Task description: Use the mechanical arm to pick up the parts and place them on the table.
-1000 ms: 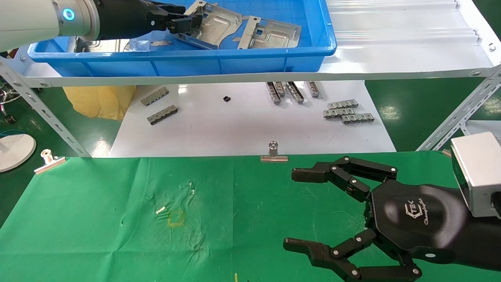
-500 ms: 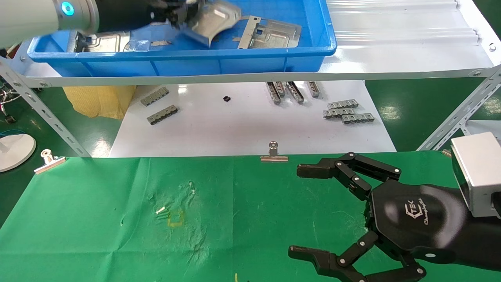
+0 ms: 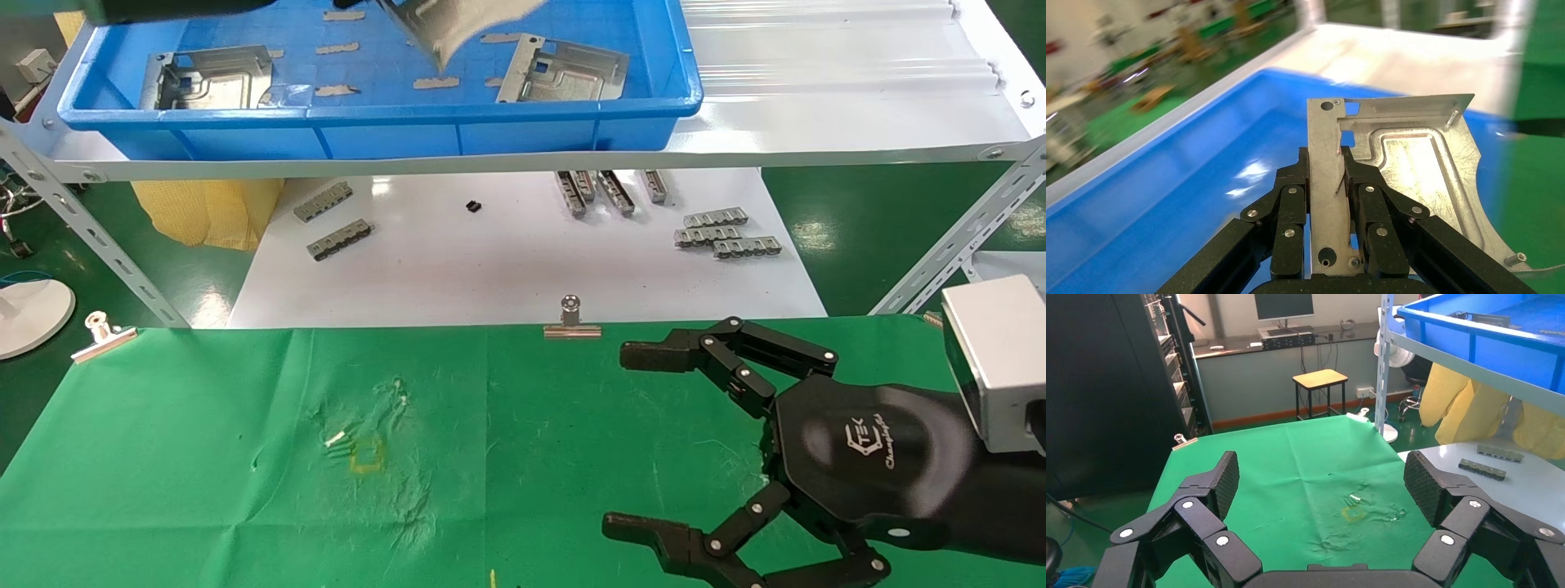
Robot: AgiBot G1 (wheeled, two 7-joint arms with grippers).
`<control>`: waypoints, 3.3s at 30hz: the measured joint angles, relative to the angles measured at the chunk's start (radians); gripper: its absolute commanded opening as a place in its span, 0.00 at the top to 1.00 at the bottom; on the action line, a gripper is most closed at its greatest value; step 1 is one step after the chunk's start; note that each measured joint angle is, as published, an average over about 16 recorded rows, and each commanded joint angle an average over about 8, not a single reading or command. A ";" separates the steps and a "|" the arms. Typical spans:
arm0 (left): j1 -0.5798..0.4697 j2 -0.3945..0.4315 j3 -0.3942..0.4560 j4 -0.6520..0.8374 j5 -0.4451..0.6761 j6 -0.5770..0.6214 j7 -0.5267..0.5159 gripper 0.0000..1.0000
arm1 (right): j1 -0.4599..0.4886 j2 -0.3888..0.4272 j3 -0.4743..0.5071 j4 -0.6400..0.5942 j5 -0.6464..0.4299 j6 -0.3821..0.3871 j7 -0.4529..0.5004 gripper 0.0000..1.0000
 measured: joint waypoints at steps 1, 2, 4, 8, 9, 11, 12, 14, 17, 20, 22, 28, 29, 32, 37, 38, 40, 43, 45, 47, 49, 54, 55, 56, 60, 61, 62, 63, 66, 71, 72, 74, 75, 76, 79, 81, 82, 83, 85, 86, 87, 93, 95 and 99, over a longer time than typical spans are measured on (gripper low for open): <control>0.003 -0.011 -0.001 -0.006 -0.004 0.037 0.018 1.00 | 0.000 0.000 0.000 0.000 0.000 0.000 0.000 0.00; 0.006 -0.022 -0.001 -0.014 -0.008 0.072 0.037 1.00 | 0.000 0.000 0.000 0.000 0.000 0.000 0.000 0.00; 0.016 -0.046 0.002 -0.035 -0.015 0.137 0.074 1.00 | 0.000 0.000 0.000 0.000 0.000 0.000 0.000 0.00; 0.050 -0.098 0.030 -0.103 -0.027 0.236 0.144 1.00 | 0.000 0.000 0.000 0.000 0.000 0.000 0.000 0.00; 0.060 -0.111 0.042 -0.125 -0.029 0.254 0.160 1.00 | 0.000 0.000 0.000 0.000 0.000 0.000 0.000 0.00; 0.084 -0.137 0.071 -0.171 -0.034 0.280 0.192 1.00 | 0.000 0.000 0.000 0.000 0.000 0.000 0.000 0.00; 0.097 -0.150 0.088 -0.194 -0.035 0.289 0.208 1.00 | 0.000 0.000 0.000 0.000 0.000 0.000 0.000 0.00; 0.123 -0.172 0.125 -0.239 -0.038 0.297 0.238 1.00 | 0.000 0.000 0.000 0.000 0.000 0.000 0.000 0.00; 0.164 -0.199 0.187 -0.297 -0.038 0.296 0.280 1.00 | 0.000 0.000 0.000 0.000 0.000 0.000 0.000 0.00; 0.201 -0.212 0.249 -0.327 -0.032 0.289 0.319 1.00 | 0.000 0.000 0.000 0.000 0.000 0.000 0.000 0.00; 0.221 -0.213 0.288 -0.329 -0.024 0.284 0.344 1.00 | 0.000 0.000 0.000 0.000 0.000 0.000 0.000 0.00; 0.257 -0.182 0.367 -0.254 0.011 0.262 0.414 1.00 | 0.000 0.000 0.000 0.000 0.000 0.000 0.000 0.00; 0.261 -0.174 0.375 -0.235 0.017 0.258 0.424 1.00 | 0.000 0.000 0.000 0.000 0.000 0.000 0.000 0.00; 0.271 -0.151 0.393 -0.176 0.032 0.242 0.452 0.93 | 0.000 0.000 0.000 0.000 0.000 0.000 0.000 0.00; 0.283 -0.116 0.407 -0.090 0.048 0.211 0.495 0.30 | 0.000 0.000 0.000 0.000 0.000 0.000 0.000 0.00; 0.285 -0.110 0.408 -0.074 0.049 0.204 0.503 0.18 | 0.000 0.000 0.000 0.000 0.000 0.000 0.000 0.00; 0.288 -0.099 0.409 -0.047 0.050 0.191 0.516 0.00 | 0.000 0.000 0.000 0.000 0.000 0.000 0.000 0.00; 0.292 -0.087 0.406 -0.012 0.047 0.176 0.531 0.00 | 0.000 0.000 0.000 0.000 0.000 0.000 0.000 0.00; 0.293 -0.081 0.403 0.007 0.044 0.172 0.540 0.00 | 0.000 0.000 0.000 0.000 0.000 0.000 0.000 0.00; 0.293 -0.078 0.400 0.021 0.040 0.175 0.547 0.00 | 0.000 0.000 0.000 0.000 0.000 0.000 0.000 0.00; 0.291 -0.079 0.395 0.036 0.032 0.184 0.550 0.00 | 0.000 0.000 0.000 0.000 0.000 0.000 0.000 0.00; 0.290 -0.089 0.371 0.070 -0.005 0.224 0.522 0.00 | 0.000 0.000 0.000 0.000 0.000 0.000 0.000 0.00; 0.290 -0.092 0.365 0.077 -0.014 0.233 0.512 0.00 | 0.000 0.000 0.000 0.000 0.000 0.000 0.000 0.00; 0.291 -0.095 0.359 0.082 -0.023 0.243 0.502 0.00 | 0.000 0.000 0.000 0.000 0.000 0.000 0.000 0.00; 0.296 -0.109 0.335 0.102 -0.061 0.275 0.460 0.00 | 0.000 0.000 0.000 0.000 0.000 0.000 0.000 0.00; 0.298 -0.112 0.329 0.106 -0.069 0.282 0.450 0.00 | 0.000 0.000 0.000 0.000 0.000 0.000 0.000 0.00; 0.300 -0.115 0.323 0.110 -0.078 0.287 0.440 0.00 | 0.000 0.000 0.000 0.000 0.000 0.000 0.000 0.00; 0.302 -0.117 0.318 0.114 -0.085 0.291 0.430 0.00 | 0.000 0.000 0.000 0.000 0.000 0.000 0.000 0.00; 0.308 -0.122 0.307 0.120 -0.102 0.296 0.407 0.00 | 0.000 0.000 0.000 0.000 0.000 0.000 0.000 0.00; 0.321 -0.129 0.295 0.107 -0.117 0.297 0.389 0.00 | 0.000 0.000 0.000 0.000 0.000 0.000 0.000 0.00; 0.325 -0.132 0.292 0.100 -0.118 0.297 0.387 0.00 | 0.000 0.000 0.000 0.000 0.000 0.000 0.000 0.00; 0.334 -0.137 0.285 0.082 -0.123 0.295 0.379 0.00 | 0.000 0.000 0.000 0.000 0.000 0.000 0.000 0.00; 0.340 -0.140 0.281 0.071 -0.126 0.294 0.374 0.00 | 0.000 0.000 0.000 0.000 0.000 0.000 0.000 0.00; 0.346 -0.144 0.276 0.058 -0.129 0.292 0.368 0.00 | 0.000 0.000 0.000 0.000 0.000 0.000 0.000 0.00; 0.370 -0.159 0.258 0.013 -0.142 0.288 0.345 0.00 | 0.000 0.000 0.000 0.000 0.000 0.000 0.000 0.00; 0.391 -0.171 0.242 -0.023 -0.155 0.285 0.325 0.00 | 0.000 0.000 0.000 0.000 0.000 0.000 0.000 0.00; 0.402 -0.178 0.234 -0.043 -0.161 0.284 0.315 0.00 | 0.000 0.000 0.000 0.000 0.000 0.000 0.000 0.00; 0.413 -0.185 0.225 -0.063 -0.168 0.282 0.303 0.00 | 0.000 0.000 0.000 0.000 0.000 0.000 0.000 0.00; 0.437 -0.199 0.206 -0.106 -0.182 0.279 0.280 0.00 | 0.000 0.000 0.000 0.000 0.000 0.000 0.000 0.00; 0.449 -0.206 0.197 -0.128 -0.189 0.277 0.268 0.00 | 0.000 0.000 0.000 0.000 0.000 0.000 0.000 0.00; 0.461 -0.213 0.188 -0.149 -0.196 0.275 0.257 0.00 | 0.000 0.000 0.000 0.000 0.000 0.000 0.000 0.00; 0.532 -0.256 0.133 -0.278 -0.238 0.264 0.187 0.00 | 0.000 0.000 0.000 0.000 0.001 0.000 0.000 0.00; 0.556 -0.270 0.115 -0.321 -0.252 0.261 0.164 0.00 | 0.000 0.000 0.000 0.000 0.001 0.000 0.000 0.00; 0.603 -0.299 0.078 -0.407 -0.280 0.253 0.117 0.00 | 0.000 0.000 0.000 0.000 0.001 0.000 0.000 0.00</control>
